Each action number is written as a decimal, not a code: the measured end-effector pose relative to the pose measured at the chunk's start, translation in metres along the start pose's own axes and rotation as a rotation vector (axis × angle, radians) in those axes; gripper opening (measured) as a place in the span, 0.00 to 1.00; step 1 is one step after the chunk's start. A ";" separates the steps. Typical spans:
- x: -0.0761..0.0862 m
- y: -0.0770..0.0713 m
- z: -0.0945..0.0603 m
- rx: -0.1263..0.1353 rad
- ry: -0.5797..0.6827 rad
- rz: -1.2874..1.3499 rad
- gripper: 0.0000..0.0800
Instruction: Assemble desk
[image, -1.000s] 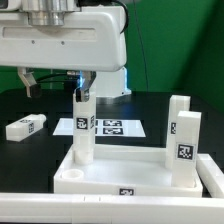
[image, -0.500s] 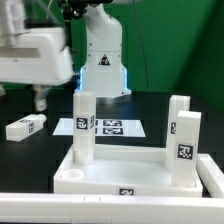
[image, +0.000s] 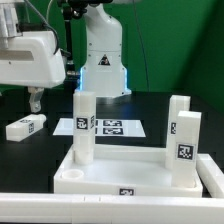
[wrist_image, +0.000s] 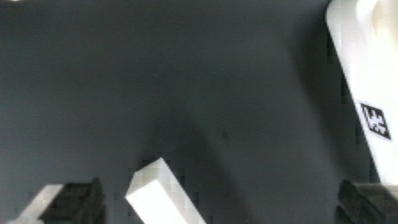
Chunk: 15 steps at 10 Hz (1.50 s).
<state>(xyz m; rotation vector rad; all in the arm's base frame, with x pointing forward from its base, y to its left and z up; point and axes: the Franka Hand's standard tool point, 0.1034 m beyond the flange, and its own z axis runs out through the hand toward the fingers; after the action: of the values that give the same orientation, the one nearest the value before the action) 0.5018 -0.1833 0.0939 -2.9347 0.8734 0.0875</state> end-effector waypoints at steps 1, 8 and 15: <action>-0.008 0.011 0.006 -0.007 -0.016 0.004 0.81; -0.038 0.055 0.030 -0.049 -0.109 -0.025 0.81; -0.057 0.070 0.044 -0.143 -0.602 -0.162 0.81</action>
Offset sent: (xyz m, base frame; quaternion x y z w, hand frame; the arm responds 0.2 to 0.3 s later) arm -0.0561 -0.0401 -0.0278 -0.0202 -0.0280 -0.0398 0.9986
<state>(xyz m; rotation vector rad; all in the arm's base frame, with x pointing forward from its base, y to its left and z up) 0.4144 -0.2064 0.0502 -2.8086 0.5479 0.9927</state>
